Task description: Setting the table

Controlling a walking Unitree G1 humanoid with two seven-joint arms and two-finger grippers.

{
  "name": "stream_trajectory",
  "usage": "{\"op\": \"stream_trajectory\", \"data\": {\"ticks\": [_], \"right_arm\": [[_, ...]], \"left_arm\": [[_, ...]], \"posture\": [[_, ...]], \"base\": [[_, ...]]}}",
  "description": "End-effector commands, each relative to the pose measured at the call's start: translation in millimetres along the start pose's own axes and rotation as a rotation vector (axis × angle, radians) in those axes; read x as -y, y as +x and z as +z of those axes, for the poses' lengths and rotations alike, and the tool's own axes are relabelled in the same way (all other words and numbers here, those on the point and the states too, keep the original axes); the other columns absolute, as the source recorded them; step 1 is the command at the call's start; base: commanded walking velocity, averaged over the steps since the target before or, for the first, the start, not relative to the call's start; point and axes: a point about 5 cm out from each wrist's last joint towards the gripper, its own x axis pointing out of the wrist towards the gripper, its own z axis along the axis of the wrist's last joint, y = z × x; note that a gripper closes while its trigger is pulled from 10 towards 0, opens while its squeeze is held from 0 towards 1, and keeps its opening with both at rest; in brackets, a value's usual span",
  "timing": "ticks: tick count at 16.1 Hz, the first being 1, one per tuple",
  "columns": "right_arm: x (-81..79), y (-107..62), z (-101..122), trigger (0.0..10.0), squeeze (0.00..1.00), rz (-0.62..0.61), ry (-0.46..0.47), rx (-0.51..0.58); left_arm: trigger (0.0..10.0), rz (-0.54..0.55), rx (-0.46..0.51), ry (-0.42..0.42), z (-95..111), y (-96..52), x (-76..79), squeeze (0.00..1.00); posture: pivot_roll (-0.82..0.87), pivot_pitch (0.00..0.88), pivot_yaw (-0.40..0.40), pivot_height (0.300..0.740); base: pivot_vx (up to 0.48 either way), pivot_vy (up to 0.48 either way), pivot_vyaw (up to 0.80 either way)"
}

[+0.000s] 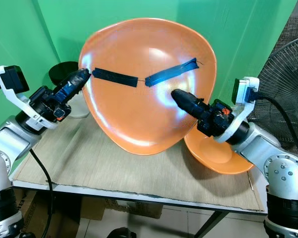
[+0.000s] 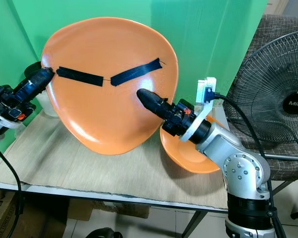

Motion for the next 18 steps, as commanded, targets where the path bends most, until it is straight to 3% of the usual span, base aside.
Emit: {"op": "stream_trajectory", "data": {"ticks": [1, 2, 3, 4, 5, 7, 9, 10, 11, 14, 16, 18], "right_arm": [[-5.0, 1.6, 2, 0.0, 0.0, 0.004, -0.039, -0.008], [-5.7, 1.3, 2, 0.0, 0.0, 0.006, -0.042, -0.008], [-6.7, 1.1, 2, 0.0, 0.0, 0.013, -0.044, -0.004], [-7.8, 1.0, 3, 0.0, 0.0, 0.021, -0.045, 0.004], [-8.2, 1.0, 3, 0.0, 0.0, 0.024, -0.045, 0.008], [-8.8, 0.6, 7, 0.0, 0.0, 0.025, -0.049, 0.032], [-7.8, -1.8, 14, 0.0, 0.0, 0.004, -0.06, 0.086], [-8.3, -5.3, 20, 0.0, 0.0, -0.011, -0.07, 0.127], [-11.5, -10.0, 26, 0.0, 0.0, -0.015, -0.081, 0.167], [-16.9, -23.7, 38, 0.0, 0.0, -0.057, -0.109, 0.248], [-19.4, -36.0, 45, 0.0, 0.0, -0.161, -0.192, 0.246], [-32.0, -30.7, 44, 0.2, 0.0, -0.238, -0.323, 0.171]], "left_arm": [[0.0, -0.036, 0.016, 0.038, 9, 7.3, 5.9, 0.0], [0.1, -0.035, 0.019, 0.037, 10, 7.2, 5.7, 0.0], [7.4, -0.021, 0.022, 0.04, 11, 7.9, 4.1, 0.0], [10.0, -0.014, 0.026, 0.038, 12, 8.6, 2.9, 0.0], [10.0, -0.018, 0.027, 0.035, 12, 8.9, 2.9, 0.0], [10.0, -0.022, 0.031, 0.024, 12, 8.6, 2.6, 1.0], [10.0, -0.017, 0.03, 0.042, 13, 9.3, 3.6, 1.0], [10.0, -0.02, 0.033, 0.06, 14, 10.2, 6.9, 0.75], [10.0, -0.04, 0.051, 0.051, 16, 10.4, 12.5, 0.0], [10.0, -0.057, 0.047, 0.042, 15, 9.0, 17.7, 0.0], [10.0, 0.001, -0.002, 0.039, 8, 0.4, 14.5, 0.0], [10.0, 0.15, -0.11, 0.194, -9, 3.3, 13.9, 0.0]], "posture": [[0.07, 0.0, 0.062, 0.74], [0.07, 0.0, 0.064, 0.74], [0.07, 0.0, 0.065, 0.74], [0.07, 0.0, 0.067, 0.74], [0.07, 0.0, 0.067, 0.74], [0.06, 0.0, 0.071, 0.74], [0.05, 0.0, 0.085, 0.74], [0.04, 0.0, 0.098, 0.74], [0.03, 0.0, 0.11, 0.74], [0.01, 0.0, 0.136, 0.74], [0.0, 0.0, 0.14, 0.74], [0.0, 0.0, 0.136, 0.74]], "base": [[0.0, 0.0, 0.0], [0.0, 0.0, 0.0], [0.0, 0.0, 0.0], [0.0, 0.0, 0.0], [0.0, 0.0, 0.0], [0.0, 0.0, 0.0], [0.0, 0.0, 0.0], [0.0, 0.0, 0.0], [0.0, 0.0, 0.0], [0.0, 0.0, 0.0], [0.0, 0.0, 0.0], [0.0, 0.0, 0.0]]}}
